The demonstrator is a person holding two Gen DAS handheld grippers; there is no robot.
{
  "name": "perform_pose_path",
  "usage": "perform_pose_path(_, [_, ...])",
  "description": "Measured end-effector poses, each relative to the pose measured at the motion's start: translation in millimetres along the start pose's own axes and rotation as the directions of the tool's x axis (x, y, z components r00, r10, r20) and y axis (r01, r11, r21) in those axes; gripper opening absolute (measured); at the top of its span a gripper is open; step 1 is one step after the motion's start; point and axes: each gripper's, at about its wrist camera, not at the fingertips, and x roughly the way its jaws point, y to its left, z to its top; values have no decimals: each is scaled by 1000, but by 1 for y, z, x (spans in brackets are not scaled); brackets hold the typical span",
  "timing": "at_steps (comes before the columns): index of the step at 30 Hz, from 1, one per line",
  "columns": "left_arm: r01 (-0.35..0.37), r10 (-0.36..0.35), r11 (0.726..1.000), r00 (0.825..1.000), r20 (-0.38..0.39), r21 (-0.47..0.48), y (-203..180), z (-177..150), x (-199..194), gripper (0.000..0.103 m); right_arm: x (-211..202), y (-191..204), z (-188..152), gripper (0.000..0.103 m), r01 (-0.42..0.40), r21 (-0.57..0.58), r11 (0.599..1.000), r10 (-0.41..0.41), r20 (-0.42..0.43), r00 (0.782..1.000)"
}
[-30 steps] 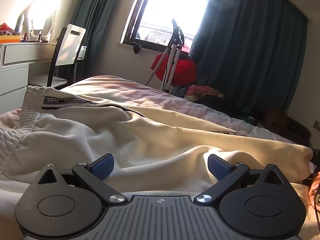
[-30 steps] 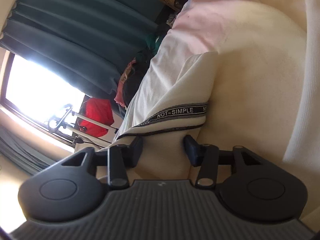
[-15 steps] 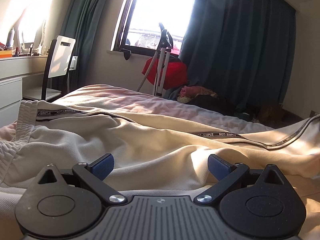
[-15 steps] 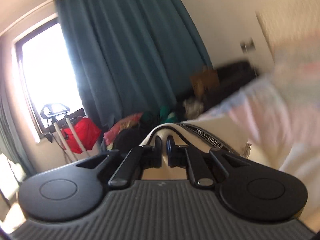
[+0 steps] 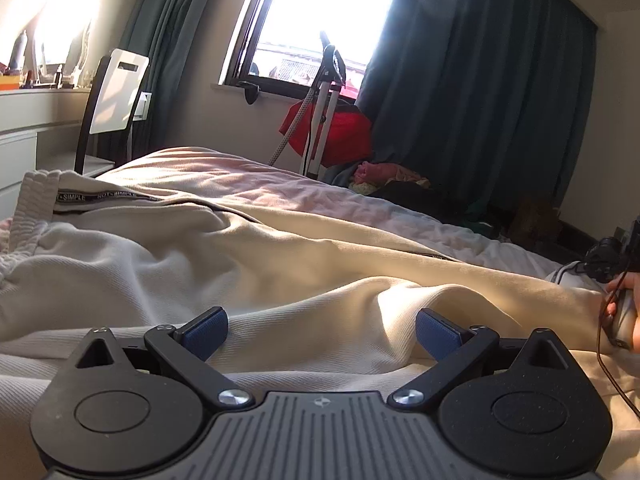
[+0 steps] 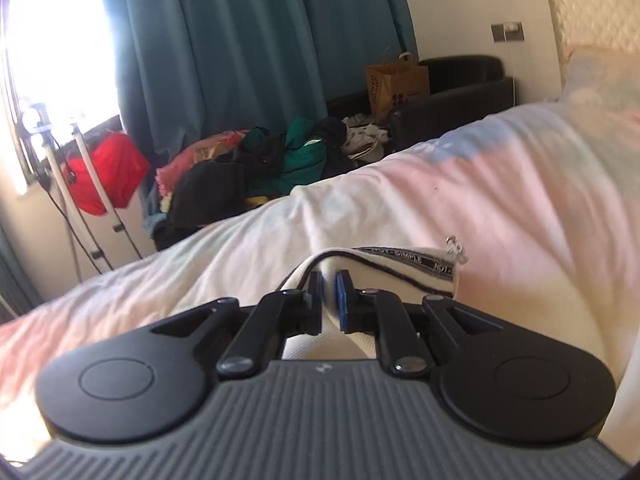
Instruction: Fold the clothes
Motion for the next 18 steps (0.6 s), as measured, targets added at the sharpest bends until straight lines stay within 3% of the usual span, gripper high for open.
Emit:
perform_pose_path(2, [-10,10,1000,999,-33,-10,2,0,7,101,-8,-6,1,25,-36,26,999,36,-26,999])
perform_pose_path(3, [-13,12,1000,999,-40,-12,2,-1,8,101,-15,-10,1,43,-55,53,997,56,-31,998])
perform_pose_path(4, [-10,10,1000,999,-37,-12,2,-1,7,101,-23,-14,2,68,-74,81,994,77,-34,996])
perform_pose_path(6, [-4,4,1000,1000,-29,-8,2,0,3,101,-47,-21,-1,83,-130,164,978,131,3,991])
perform_pose_path(9, [2,-2,1000,1000,-20,8,-1,0,-6,101,-85,-42,-10,83,-179,298,938,168,62,984])
perform_pose_path(12, [8,-8,1000,1000,-12,25,-5,1,-20,101,-112,-78,-28,84,-184,493,850,166,80,983])
perform_pose_path(16, [16,-15,1000,1000,-23,27,-11,0,-39,101,-121,-101,-46,85,-101,635,766,175,-55,983])
perform_pose_path(18, [17,-16,998,1000,-24,54,-18,-1,-45,101,-116,-109,-57,85,-130,718,684,282,-96,955])
